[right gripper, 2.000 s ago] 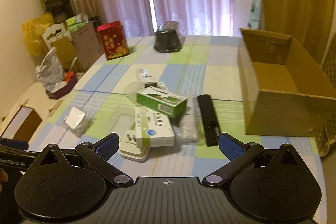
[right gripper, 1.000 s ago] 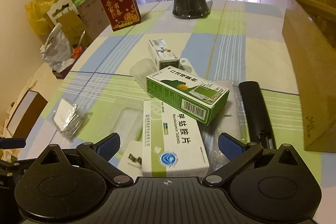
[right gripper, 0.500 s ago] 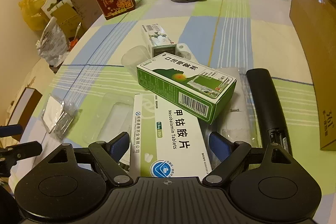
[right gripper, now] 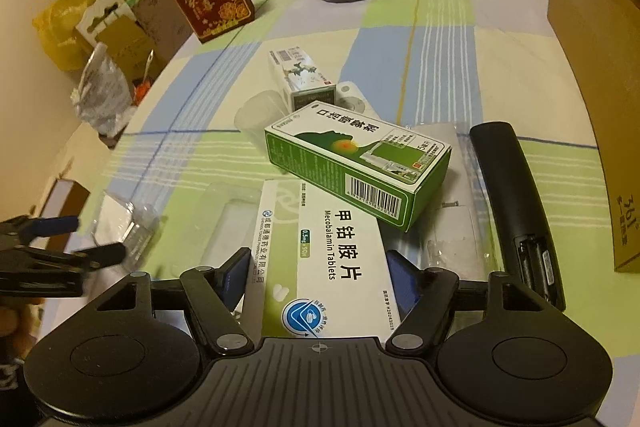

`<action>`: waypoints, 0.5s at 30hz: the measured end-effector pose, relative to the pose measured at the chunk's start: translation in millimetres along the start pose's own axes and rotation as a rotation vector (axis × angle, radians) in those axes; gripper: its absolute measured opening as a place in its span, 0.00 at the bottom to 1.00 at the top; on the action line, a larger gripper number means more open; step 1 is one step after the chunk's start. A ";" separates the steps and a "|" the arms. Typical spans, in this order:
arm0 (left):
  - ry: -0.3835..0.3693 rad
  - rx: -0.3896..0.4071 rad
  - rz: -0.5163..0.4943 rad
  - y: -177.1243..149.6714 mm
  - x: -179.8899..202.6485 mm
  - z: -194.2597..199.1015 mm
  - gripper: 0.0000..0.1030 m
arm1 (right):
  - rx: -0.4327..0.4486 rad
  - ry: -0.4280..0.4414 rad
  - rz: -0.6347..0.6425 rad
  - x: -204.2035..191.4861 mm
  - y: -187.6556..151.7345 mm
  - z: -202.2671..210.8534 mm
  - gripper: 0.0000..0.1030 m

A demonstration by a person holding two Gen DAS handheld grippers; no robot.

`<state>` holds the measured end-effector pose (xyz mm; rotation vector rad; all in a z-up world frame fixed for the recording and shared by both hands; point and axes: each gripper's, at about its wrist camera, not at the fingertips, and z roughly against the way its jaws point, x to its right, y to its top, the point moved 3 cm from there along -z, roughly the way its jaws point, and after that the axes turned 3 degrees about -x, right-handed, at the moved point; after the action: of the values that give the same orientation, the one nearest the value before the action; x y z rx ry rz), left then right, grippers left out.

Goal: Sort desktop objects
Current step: 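Close the right tool on the white medicine box while the left tool approaches the wrapped pad, then grasp the plastic-wrapped white pad with the left tool while the right tool lifts the box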

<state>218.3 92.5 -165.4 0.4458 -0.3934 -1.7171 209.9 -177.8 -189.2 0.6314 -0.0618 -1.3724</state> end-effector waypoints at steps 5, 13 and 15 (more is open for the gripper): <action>-0.034 -0.025 -0.082 0.6 -3.3 -18.0 0.98 | -0.004 -0.004 -0.004 -2.0 -5.4 8.1 0.68; -0.094 -0.055 -0.095 -1.1 -7.3 -27.7 0.74 | -0.035 -0.016 -0.001 1.3 -12.9 7.3 0.68; -0.104 -0.051 -0.089 -1.2 -7.7 -26.3 0.67 | -0.040 -0.012 0.004 1.5 -11.0 5.5 0.68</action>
<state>231.7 99.8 -188.1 0.3427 -0.4087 -1.8380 198.2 -181.9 -190.0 0.5896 -0.0457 -1.3702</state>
